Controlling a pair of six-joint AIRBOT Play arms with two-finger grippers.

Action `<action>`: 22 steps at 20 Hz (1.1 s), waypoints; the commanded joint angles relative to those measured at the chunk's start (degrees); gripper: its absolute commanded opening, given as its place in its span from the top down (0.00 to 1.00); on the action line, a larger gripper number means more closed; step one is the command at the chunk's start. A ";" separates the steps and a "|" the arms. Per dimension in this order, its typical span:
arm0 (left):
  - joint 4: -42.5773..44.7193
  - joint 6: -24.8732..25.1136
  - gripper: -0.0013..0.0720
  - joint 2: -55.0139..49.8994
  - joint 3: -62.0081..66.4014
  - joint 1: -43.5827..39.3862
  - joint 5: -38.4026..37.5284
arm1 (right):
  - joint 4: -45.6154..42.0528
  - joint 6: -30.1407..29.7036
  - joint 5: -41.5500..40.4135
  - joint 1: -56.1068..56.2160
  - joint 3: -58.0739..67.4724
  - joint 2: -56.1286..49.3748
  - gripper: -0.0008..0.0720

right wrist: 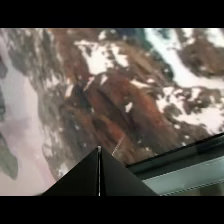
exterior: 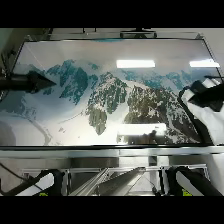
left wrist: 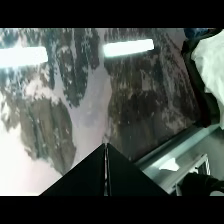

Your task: Fold the shirts.

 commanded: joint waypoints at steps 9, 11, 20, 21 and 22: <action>0.13 -1.88 0.99 33.24 -45.53 -11.23 9.40 | 1.66 0.48 -20.48 30.75 -26.27 8.83 0.96; 0.17 -2.10 0.99 33.97 -45.94 -11.98 9.44 | 2.34 0.48 -20.79 30.75 -26.29 8.83 0.96; 0.15 -2.69 0.98 33.88 -45.94 -11.91 12.76 | 3.39 0.48 -20.13 30.75 -26.29 8.81 0.96; 0.15 -2.69 0.98 33.90 -45.94 -11.91 13.09 | 3.41 0.48 -20.13 30.75 -26.29 8.81 0.96; 0.17 -2.69 0.98 33.90 -45.94 -11.91 13.03 | 3.39 0.46 -20.13 30.75 -26.29 8.83 0.96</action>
